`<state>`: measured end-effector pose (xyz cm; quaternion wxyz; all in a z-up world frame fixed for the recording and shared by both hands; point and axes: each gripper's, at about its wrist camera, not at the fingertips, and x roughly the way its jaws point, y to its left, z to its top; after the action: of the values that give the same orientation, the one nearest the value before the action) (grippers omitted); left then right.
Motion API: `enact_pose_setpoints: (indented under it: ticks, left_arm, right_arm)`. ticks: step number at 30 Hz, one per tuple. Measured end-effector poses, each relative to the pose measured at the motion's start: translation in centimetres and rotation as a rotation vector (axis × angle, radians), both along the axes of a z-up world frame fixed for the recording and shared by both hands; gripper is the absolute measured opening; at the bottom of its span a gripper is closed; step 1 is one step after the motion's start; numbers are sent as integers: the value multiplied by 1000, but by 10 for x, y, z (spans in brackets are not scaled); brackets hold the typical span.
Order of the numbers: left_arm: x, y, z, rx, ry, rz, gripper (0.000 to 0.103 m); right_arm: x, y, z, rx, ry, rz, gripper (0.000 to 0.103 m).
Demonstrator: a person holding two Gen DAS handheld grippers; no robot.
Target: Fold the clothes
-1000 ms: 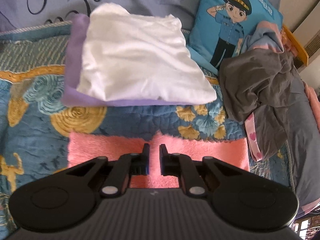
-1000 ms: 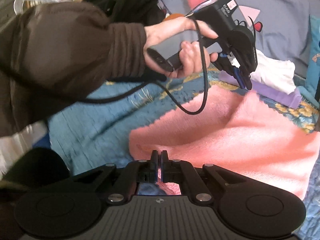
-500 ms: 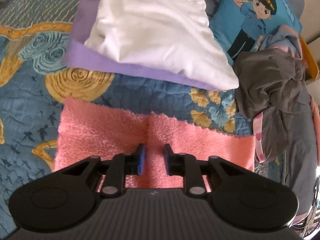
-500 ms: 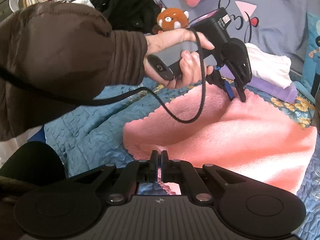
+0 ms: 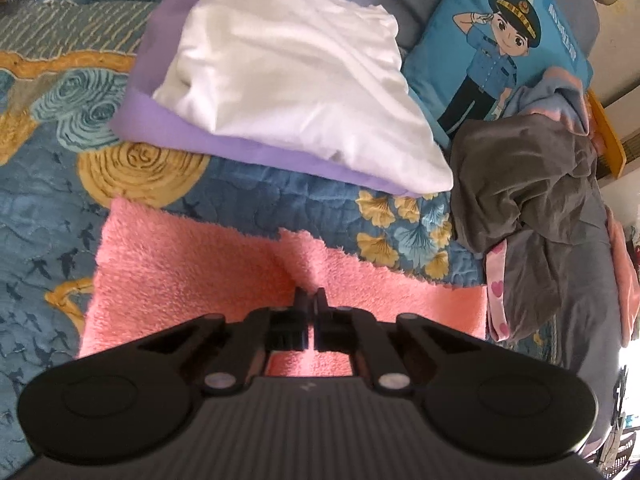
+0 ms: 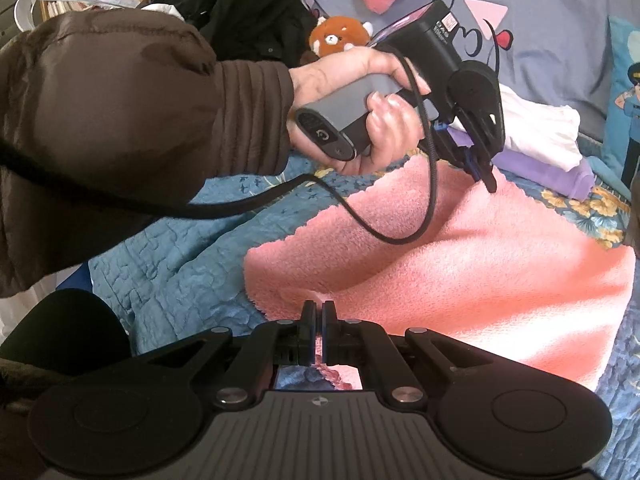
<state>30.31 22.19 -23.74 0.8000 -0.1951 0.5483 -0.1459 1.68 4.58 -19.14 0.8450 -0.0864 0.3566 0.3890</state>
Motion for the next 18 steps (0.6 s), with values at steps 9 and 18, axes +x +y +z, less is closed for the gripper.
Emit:
enact_pose_setpoints:
  ticks: [9, 18]
  left_arm:
    - [-4, 5, 45, 120, -58, -55, 2]
    - [6, 48, 60, 226, -40, -6, 2]
  right_arm:
    - [-3, 9, 9, 48, 5, 81, 3]
    - [6, 54, 7, 65, 23, 178, 3]
